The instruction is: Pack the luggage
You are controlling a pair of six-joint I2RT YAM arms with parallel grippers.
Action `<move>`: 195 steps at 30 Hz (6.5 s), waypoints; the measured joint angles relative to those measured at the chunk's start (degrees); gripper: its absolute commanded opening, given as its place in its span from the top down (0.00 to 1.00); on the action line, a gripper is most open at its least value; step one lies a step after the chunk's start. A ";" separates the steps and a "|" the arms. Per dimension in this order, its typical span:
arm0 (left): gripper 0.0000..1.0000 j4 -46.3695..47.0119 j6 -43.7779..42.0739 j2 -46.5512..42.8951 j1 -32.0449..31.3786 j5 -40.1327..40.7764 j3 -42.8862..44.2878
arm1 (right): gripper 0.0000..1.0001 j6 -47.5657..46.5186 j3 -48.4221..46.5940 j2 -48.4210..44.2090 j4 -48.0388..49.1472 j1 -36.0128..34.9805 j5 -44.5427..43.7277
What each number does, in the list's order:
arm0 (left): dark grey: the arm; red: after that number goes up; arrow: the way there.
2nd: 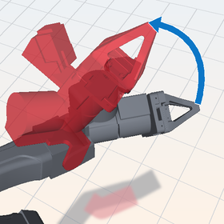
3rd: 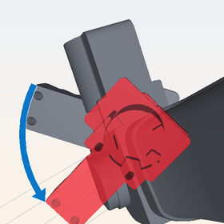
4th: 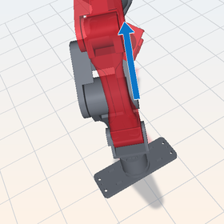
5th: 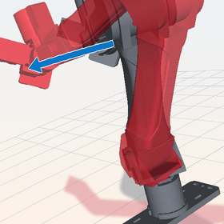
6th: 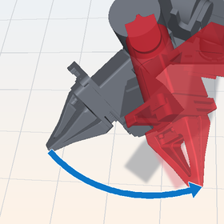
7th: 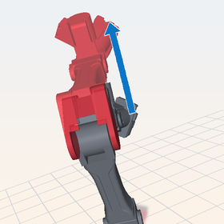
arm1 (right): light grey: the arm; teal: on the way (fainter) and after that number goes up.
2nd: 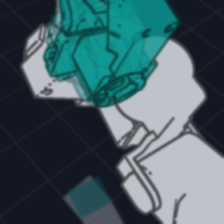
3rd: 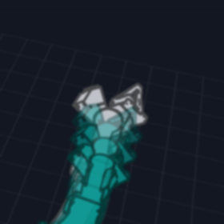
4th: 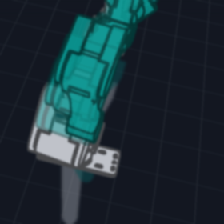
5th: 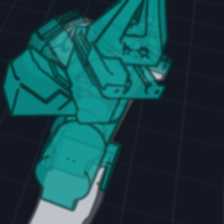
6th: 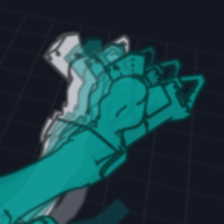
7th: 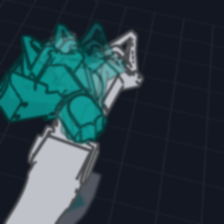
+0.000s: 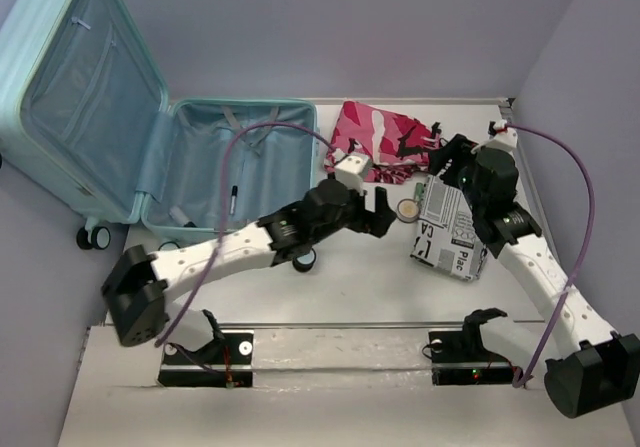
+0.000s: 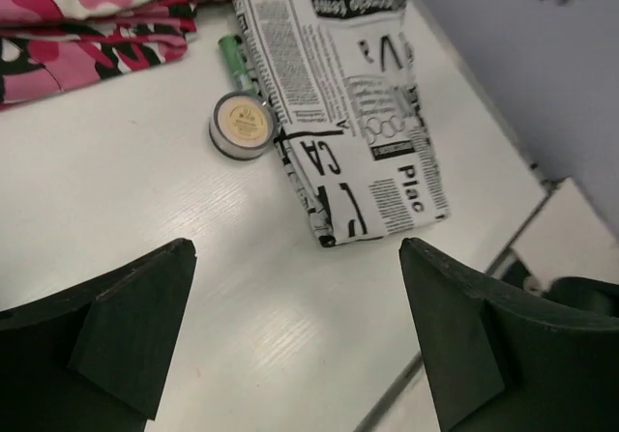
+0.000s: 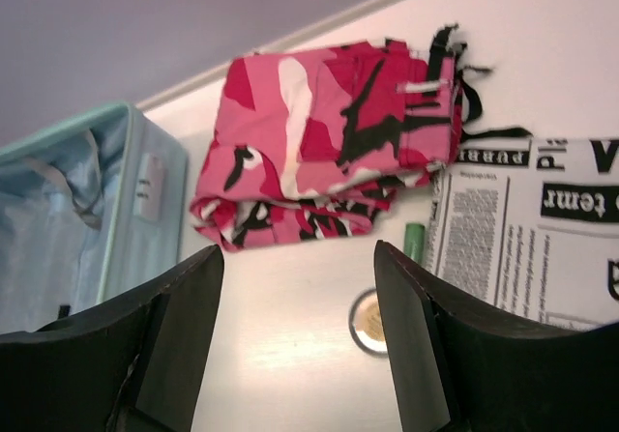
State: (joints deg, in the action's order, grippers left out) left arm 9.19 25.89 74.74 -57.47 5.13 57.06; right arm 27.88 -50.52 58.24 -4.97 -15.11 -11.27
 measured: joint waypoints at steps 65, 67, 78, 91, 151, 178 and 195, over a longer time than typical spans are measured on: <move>0.59 0.22 -8.55 3.76 11.54 13.70 7.98 | 0.55 -2.56 2.95 20.72 -5.33 4.26 2.05; 0.58 1.22 -6.60 -1.42 17.64 14.95 3.56 | 0.55 -2.64 0.17 25.38 -5.25 4.26 2.73; 0.07 -2.99 1.97 -3.63 35.06 20.20 -12.39 | 0.57 -4.09 -11.06 42.14 -5.18 4.26 3.10; 0.01 1.36 3.80 -4.59 35.39 13.62 -12.79 | 0.83 -4.74 -14.40 48.09 -6.60 4.26 1.68; 0.01 4.81 5.95 45.68 1.73 -15.65 21.73 | 0.00 4.09 12.59 24.17 2.62 44.22 16.72; 0.24 9.88 12.11 54.97 2.01 -23.26 30.45 | 0.59 7.52 14.78 36.26 22.14 45.70 45.05; 0.94 10.34 14.12 56.68 1.05 -22.64 30.67 | 0.93 16.46 25.94 33.22 35.54 45.81 49.83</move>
State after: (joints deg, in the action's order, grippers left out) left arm 19.53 40.01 131.41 -56.42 -17.52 87.72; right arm 44.34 -24.58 91.46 30.57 30.70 38.57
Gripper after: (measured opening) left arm 0.174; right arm 0.241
